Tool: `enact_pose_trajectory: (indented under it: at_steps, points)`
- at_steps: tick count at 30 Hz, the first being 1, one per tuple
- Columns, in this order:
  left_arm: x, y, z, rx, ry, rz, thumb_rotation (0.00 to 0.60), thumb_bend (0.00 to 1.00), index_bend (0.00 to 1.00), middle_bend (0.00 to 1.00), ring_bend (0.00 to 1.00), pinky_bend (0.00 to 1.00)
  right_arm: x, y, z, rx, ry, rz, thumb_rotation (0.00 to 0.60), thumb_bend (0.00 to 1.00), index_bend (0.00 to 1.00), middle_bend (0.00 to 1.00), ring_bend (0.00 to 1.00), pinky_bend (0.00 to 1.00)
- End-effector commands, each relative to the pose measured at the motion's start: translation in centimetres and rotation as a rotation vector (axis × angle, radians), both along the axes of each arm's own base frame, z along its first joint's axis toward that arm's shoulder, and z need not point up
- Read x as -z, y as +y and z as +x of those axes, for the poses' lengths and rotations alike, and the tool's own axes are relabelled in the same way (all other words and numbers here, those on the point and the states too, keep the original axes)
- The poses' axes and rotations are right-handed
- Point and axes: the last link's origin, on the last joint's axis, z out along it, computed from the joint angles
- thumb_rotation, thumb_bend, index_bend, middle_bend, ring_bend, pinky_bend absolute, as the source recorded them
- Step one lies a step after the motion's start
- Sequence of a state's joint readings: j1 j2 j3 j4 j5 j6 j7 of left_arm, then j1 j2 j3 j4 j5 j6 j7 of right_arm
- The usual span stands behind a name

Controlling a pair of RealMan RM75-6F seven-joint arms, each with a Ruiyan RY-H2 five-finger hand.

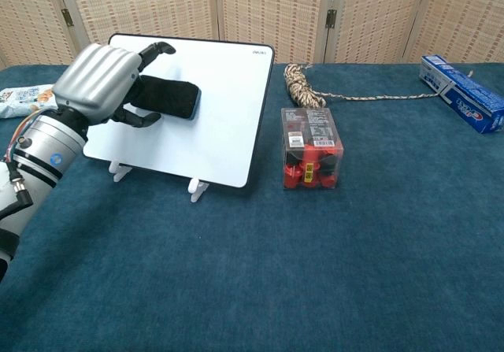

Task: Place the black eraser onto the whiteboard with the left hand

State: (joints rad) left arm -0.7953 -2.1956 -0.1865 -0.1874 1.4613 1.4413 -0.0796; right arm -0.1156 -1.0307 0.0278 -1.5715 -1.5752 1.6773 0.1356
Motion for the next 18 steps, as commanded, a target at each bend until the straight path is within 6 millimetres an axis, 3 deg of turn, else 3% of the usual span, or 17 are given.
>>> enact_pose_trajectory:
  at_steps: [1,6,10,14,18]
  points:
    - [-0.1,-0.3,-0.2,0.005,0.0,0.006,0.6,0.25,0.15,1.0,1.0,1.0,0.0,0.0,0.0,0.001,0.001,0.0,0.6,0.27,0.0,0.0,0.02,0.13]
    - [-0.7,-2.5,-1.3,0.072,0.008,0.018,0.6,0.24,0.12,1.0,1.0,1.0,0.0,0.0,0.0,0.0,0.0,-0.002,0.6,0.27,0.0,0.0,0.02,0.14]
    - [-2.1,-5.9,-3.7,0.154,0.003,0.008,0.6,0.23,0.09,1.0,1.0,1.0,0.0,0.1,0.1,-0.004,0.003,-0.001,0.6,0.27,0.0,0.0,0.02,0.13]
    - [-5.5,-10.0,-7.5,0.147,0.04,0.061,0.6,0.23,0.09,1.0,0.98,1.0,0.3,0.0,0.2,-0.002,0.012,-0.001,0.6,0.27,0.0,0.0,0.02,0.13]
    - [-9.8,-14.4,-9.5,0.044,0.06,0.148,0.6,0.23,0.06,1.0,0.82,0.97,0.8,-0.3,0.3,0.006,0.029,0.011,0.6,0.27,0.0,0.0,0.02,0.14]
